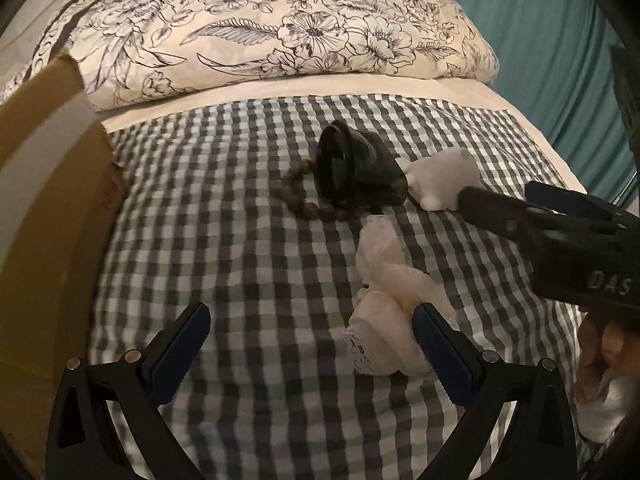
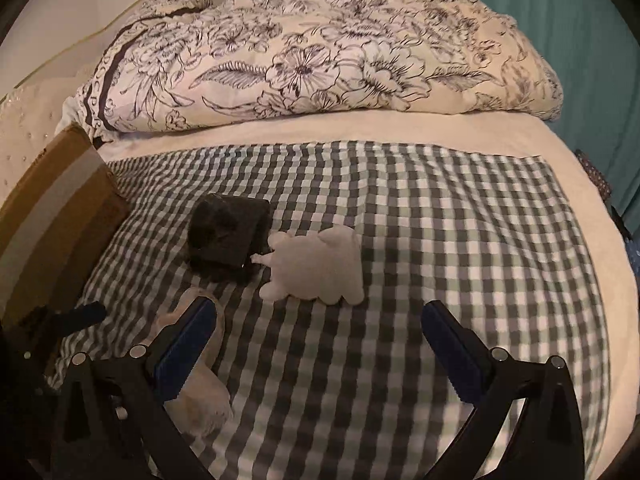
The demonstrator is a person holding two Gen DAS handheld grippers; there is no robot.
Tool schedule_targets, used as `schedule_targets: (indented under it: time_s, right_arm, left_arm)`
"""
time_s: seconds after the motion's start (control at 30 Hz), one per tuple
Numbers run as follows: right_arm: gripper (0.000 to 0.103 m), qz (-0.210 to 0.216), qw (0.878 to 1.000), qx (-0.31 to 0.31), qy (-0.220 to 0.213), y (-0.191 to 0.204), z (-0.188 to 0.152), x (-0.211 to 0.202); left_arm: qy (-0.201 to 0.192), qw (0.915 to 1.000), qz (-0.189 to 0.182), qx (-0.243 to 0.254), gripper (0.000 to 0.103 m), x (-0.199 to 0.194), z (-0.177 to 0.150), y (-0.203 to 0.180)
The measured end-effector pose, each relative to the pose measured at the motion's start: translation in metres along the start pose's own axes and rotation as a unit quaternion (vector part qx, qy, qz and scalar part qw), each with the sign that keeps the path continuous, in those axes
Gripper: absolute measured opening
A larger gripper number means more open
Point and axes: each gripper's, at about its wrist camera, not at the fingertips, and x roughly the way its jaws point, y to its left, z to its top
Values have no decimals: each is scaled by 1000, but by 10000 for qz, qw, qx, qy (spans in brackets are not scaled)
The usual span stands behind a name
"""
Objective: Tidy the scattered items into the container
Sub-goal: 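Close the left tool on the white tissue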
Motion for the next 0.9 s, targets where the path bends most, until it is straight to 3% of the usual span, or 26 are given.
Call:
schedule_targets:
  time_s: [0.53,0.57,0.63,0.67,0.7,0.73,0.77,0.83,0.9]
  right_arm:
    - [103,-176,9994,-110,274,-7,7,49]
    - [103,-185,9993,-146,280,-7,8,50]
    - [102,-193,9991,-185,315,-7,10,51]
    - [99,-187,9991,-193,315,-7,10,51]
    - [95,-168,9992,-191,310,-7,10,50]
    - [82,-138,9993,-179,312,-8,10,49]
    - [72,-152,9992,-167,327,-9,9,48]
    - [72,-146,9992,-119,352,-11,9,47]
    - [71,-65,9993,-15,360,-15,8,45]
  left_arm:
    - [13,9996,-196,220,102,35,16,-34]
    - [-4,9995,-218,225,98,35,16,-35]
    - [-22,9991,-311,278,72,35,16,-39]
    - [-34,9989,-319,355,66,34,15,-42]
    - [-40,9985,-360,405,51,33,15,-44]
    - [-30,9980,-441,444,36,31,14,-45]
    - [-21,9979,-461,466,30,30,14,-45]
    - [1,9976,-423,539,17,28,14,-47]
    - [34,9974,-463,558,15,26,13,-46]
